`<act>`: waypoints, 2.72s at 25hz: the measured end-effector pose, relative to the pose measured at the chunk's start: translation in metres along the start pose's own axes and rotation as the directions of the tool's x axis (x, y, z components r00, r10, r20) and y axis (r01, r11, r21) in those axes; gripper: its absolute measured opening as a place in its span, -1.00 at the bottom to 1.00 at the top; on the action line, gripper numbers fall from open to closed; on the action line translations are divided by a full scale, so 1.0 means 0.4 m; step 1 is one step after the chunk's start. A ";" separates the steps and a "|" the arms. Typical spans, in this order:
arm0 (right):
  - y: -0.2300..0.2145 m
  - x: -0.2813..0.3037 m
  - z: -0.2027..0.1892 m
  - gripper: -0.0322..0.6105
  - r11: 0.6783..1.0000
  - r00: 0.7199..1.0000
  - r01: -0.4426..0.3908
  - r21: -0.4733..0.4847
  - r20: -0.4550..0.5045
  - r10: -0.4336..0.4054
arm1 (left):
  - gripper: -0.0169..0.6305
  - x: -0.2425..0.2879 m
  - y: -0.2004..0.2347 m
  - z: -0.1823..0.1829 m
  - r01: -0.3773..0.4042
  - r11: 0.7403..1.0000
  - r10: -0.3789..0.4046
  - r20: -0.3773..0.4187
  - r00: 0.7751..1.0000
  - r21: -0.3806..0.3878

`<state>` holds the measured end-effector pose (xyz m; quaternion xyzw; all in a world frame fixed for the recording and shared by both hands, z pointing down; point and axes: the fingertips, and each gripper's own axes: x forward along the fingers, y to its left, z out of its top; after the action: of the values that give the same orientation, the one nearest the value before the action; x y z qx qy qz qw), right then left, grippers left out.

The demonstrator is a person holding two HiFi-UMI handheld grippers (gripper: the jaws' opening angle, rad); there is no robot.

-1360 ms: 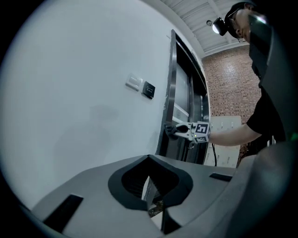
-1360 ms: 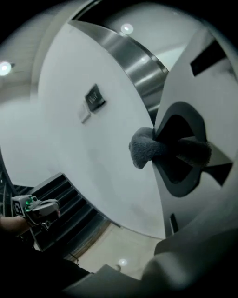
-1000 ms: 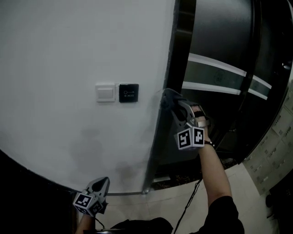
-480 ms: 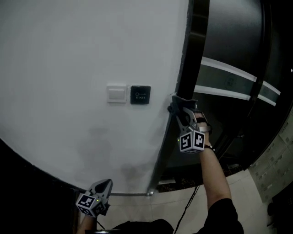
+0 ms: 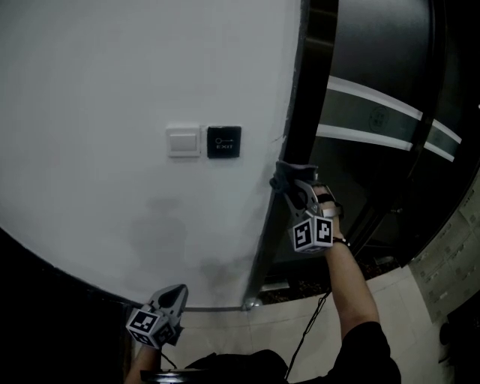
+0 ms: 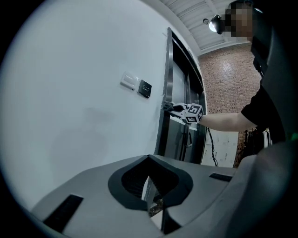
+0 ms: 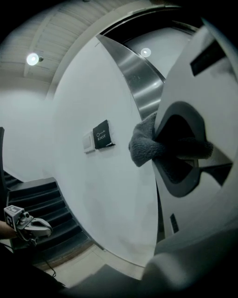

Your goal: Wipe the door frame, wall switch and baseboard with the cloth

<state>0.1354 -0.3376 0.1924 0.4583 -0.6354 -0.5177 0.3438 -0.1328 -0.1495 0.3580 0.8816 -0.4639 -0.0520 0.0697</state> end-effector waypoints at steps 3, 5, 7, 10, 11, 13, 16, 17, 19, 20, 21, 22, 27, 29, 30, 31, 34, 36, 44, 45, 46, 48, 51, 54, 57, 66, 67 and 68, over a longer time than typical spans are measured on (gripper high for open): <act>0.031 -0.002 -0.008 -0.64 1.000 1.000 -0.025 0.003 0.000 0.025 | -0.94 0.007 -0.001 -0.003 0.002 1.000 -0.002 -0.004 1.000 -0.004; 0.047 -0.006 -0.015 -0.64 0.999 0.999 -0.035 0.010 0.000 0.035 | -0.94 0.014 -0.009 -0.003 0.015 1.000 -0.015 0.000 1.000 -0.011; 0.059 -0.011 -0.021 -0.64 0.999 0.999 -0.042 0.027 0.001 0.042 | -0.94 0.023 -0.020 -0.002 0.040 0.999 -0.039 0.009 0.999 -0.018; 0.087 -0.013 -0.026 -0.64 0.997 0.998 -0.061 0.038 0.003 0.061 | -0.94 0.030 -0.035 -0.002 0.064 0.998 -0.064 0.015 0.998 -0.022; 0.098 -0.013 -0.028 -0.64 0.997 0.998 -0.070 0.038 0.005 0.070 | -0.94 0.032 -0.038 -0.002 0.068 0.997 -0.068 0.015 0.998 -0.021; 0.121 -0.014 -0.034 -0.64 0.995 0.996 -0.089 0.035 0.005 0.089 | -0.94 0.036 -0.041 -0.008 0.075 0.997 -0.075 0.012 0.997 -0.021; 0.151 -0.016 -0.047 -0.64 0.994 0.994 -0.108 0.035 -0.001 0.108 | -0.94 0.041 -0.048 -0.017 0.087 0.996 -0.087 0.007 0.996 -0.027; 0.158 -0.017 -0.050 -0.64 0.993 0.994 -0.110 0.037 -0.001 0.110 | -0.94 0.040 -0.047 -0.019 0.086 0.996 -0.086 0.005 0.996 -0.025; 0.168 -0.017 -0.053 -0.64 0.993 0.994 -0.112 0.047 0.002 0.112 | -0.94 0.039 -0.041 -0.017 0.076 0.997 -0.076 0.004 0.997 -0.018; 0.172 -0.017 -0.055 -0.64 0.992 0.994 -0.113 0.053 0.004 0.113 | -0.94 0.040 -0.038 -0.015 0.069 0.997 -0.069 0.005 0.998 -0.020; 0.176 -0.017 -0.056 -0.64 0.992 0.993 -0.115 0.057 0.005 0.115 | -0.94 0.041 -0.036 -0.013 0.064 0.998 -0.064 0.006 0.998 -0.023; 0.183 -0.017 -0.058 -0.64 0.991 0.993 -0.120 0.060 0.005 0.120 | -0.94 0.043 -0.034 -0.011 0.060 0.998 -0.060 0.006 0.998 -0.026; 0.241 -0.026 -0.067 -0.64 0.985 0.987 -0.161 0.062 0.006 0.161 | -0.94 0.040 -0.036 -0.011 0.052 0.998 -0.052 -0.004 0.999 -0.039; 0.264 -0.025 -0.073 -0.64 0.984 0.986 -0.166 0.070 0.007 0.166 | -0.94 0.044 -0.032 -0.020 0.053 0.998 -0.053 -0.007 0.999 -0.039; 0.274 -0.024 -0.075 -0.64 0.983 0.986 -0.166 0.078 0.008 0.166 | -0.94 0.046 -0.029 -0.024 0.052 0.998 -0.053 -0.007 0.999 -0.039; 0.281 -0.023 -0.076 -0.64 0.982 0.986 -0.166 0.087 0.010 0.166 | -0.94 0.048 -0.027 -0.027 0.051 0.998 -0.052 -0.010 0.999 -0.038; 0.301 -0.025 -0.080 -0.64 0.979 0.984 -0.175 0.104 0.015 0.175 | -0.94 0.058 -0.029 -0.030 0.054 0.998 -0.054 -0.013 0.998 -0.032; 0.317 -0.027 -0.087 -0.64 0.975 0.982 -0.187 0.118 0.013 0.187 | -0.94 0.068 -0.028 -0.027 0.051 0.998 -0.052 -0.012 0.999 -0.026; 0.417 -0.030 -0.099 -0.64 0.956 0.968 -0.251 0.151 0.020 0.251 | -0.94 0.070 -0.006 -0.039 0.023 0.999 -0.023 -0.009 1.000 -0.033; 0.429 -0.031 -0.101 -0.64 0.955 0.966 -0.257 0.151 0.023 0.256 | -0.94 0.070 -0.006 -0.044 0.021 0.999 -0.022 -0.012 1.000 -0.034; 0.439 -0.033 -0.104 -0.64 0.953 0.965 -0.262 0.151 0.027 0.261 | -0.94 0.069 -0.008 -0.049 0.019 0.999 -0.019 -0.017 1.000 -0.037; 0.457 -0.040 -0.112 -0.64 0.951 0.963 -0.270 0.152 0.033 0.268 | -0.94 0.069 -0.011 -0.052 0.014 0.999 -0.015 -0.028 0.999 -0.042; 0.483 -0.042 -0.119 -0.64 0.943 0.957 -0.289 0.163 0.041 0.287 | -0.94 0.065 -0.002 -0.048 0.003 0.999 -0.004 -0.029 1.000 -0.040; 0.535 -0.040 -0.128 -0.64 0.926 0.940 -0.339 0.166 0.035 0.338 | -0.94 0.059 0.012 -0.050 -0.012 0.999 0.011 -0.027 1.000 -0.036; 0.582 -0.043 -0.141 -0.64 0.907 0.925 -0.378 0.183 0.027 0.380 | -0.94 0.054 0.015 -0.053 -0.021 0.999 0.020 -0.037 0.999 -0.037; 0.667 -0.047 -0.155 -0.64 0.854 0.880 -0.467 0.229 0.030 0.473 | -0.94 0.014 0.040 -0.065 -0.060 0.997 0.058 -0.038 0.998 -0.041; 0.680 -0.048 -0.156 -0.64 0.845 0.872 -0.481 0.235 0.029 0.489 | -0.94 0.009 0.045 -0.065 -0.065 0.997 0.064 -0.038 0.997 -0.040; 0.693 -0.047 -0.158 -0.64 0.832 0.862 -0.498 0.245 0.030 0.507 | -0.94 0.005 0.051 -0.063 -0.070 0.997 0.069 -0.037 0.997 -0.038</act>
<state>0.1367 -0.3293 0.4771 0.3235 -0.7857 -0.3186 0.4201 -0.1442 -0.1605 0.3863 0.8642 -0.4917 -0.0429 0.0971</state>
